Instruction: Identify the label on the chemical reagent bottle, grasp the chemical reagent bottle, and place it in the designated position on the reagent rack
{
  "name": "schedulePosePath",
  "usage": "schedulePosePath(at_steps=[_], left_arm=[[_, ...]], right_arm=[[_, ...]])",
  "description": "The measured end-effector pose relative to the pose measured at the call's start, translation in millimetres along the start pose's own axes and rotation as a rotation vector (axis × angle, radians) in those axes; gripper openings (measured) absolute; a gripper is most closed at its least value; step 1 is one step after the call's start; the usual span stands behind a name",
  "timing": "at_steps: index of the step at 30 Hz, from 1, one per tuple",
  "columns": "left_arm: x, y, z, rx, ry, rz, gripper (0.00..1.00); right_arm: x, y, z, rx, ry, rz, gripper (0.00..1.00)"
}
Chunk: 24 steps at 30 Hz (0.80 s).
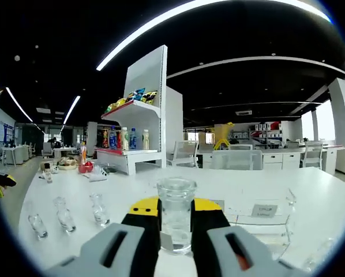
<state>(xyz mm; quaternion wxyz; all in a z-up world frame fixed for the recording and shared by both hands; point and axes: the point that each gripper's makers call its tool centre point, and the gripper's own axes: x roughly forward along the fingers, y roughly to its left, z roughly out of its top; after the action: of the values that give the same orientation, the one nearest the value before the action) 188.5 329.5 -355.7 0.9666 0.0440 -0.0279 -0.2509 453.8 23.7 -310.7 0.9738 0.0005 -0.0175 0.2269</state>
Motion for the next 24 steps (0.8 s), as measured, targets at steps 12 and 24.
schedulePosePath(at_steps=[12,24], left_arm=[[0.5,11.2,-6.3,-0.012,0.012,0.031,0.49],[4.3,14.4,-13.0,-0.019,0.028,0.035,0.49]], right_arm=[[34.1,17.0,-5.1,0.017,-0.012,0.076,0.19],[56.4,30.3,-12.8,-0.011,0.005,0.094,0.19]])
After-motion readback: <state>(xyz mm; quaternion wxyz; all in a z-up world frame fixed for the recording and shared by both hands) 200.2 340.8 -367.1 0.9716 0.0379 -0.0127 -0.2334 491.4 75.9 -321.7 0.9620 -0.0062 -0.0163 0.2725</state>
